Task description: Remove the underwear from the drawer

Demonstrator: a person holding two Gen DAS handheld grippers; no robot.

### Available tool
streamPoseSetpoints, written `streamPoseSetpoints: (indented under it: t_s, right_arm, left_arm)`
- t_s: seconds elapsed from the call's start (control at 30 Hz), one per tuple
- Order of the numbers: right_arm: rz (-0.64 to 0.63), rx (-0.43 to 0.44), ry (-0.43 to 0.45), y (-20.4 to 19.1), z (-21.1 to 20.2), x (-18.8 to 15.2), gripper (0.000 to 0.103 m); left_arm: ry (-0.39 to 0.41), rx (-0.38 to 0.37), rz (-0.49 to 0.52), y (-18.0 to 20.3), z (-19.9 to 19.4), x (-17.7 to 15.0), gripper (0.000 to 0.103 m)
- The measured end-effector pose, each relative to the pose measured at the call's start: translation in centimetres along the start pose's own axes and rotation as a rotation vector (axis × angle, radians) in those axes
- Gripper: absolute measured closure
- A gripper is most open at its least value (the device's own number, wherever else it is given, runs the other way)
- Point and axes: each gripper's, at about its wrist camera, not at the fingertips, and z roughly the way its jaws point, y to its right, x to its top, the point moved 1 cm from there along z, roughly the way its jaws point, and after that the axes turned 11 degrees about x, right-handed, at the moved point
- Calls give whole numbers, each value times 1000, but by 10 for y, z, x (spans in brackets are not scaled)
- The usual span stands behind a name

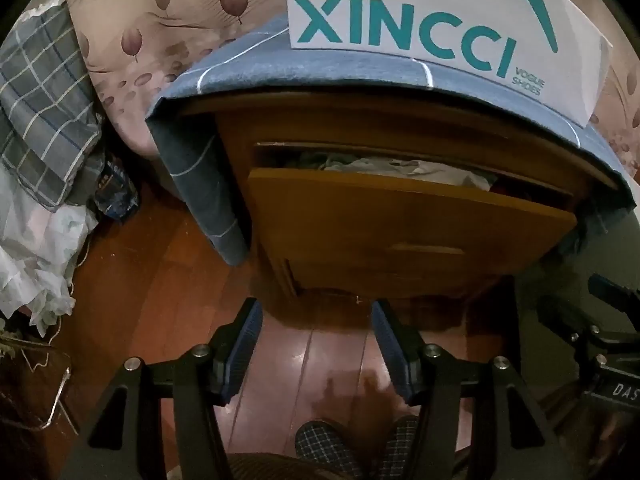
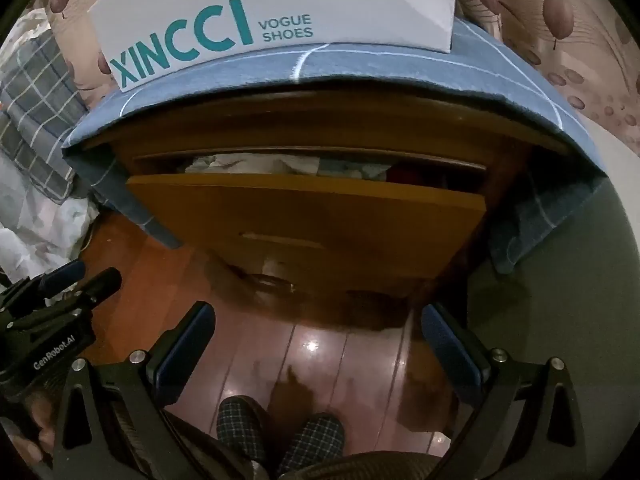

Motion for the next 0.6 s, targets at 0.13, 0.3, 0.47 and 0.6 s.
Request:
streamPoseSetpoints:
  t_s: [0.13,0.3,0.47,0.6]
  right_arm:
    - [3,-5,1,1,2,-1,1]
    - [8,-6,7,9,-3,-2,1]
    - [23,-10,-4,9,-1,-3,1]
    - [40,-1,-9,13,0,-1,1]
  left_arm:
    - [-4,-11,10,0,6,-8,44]
    - [2,-18,7,-10,6,-11,45]
    - [-22,-10,-12,-6,6,-4,45]
    - [-32,-7,-15,-5,7,-1,44]
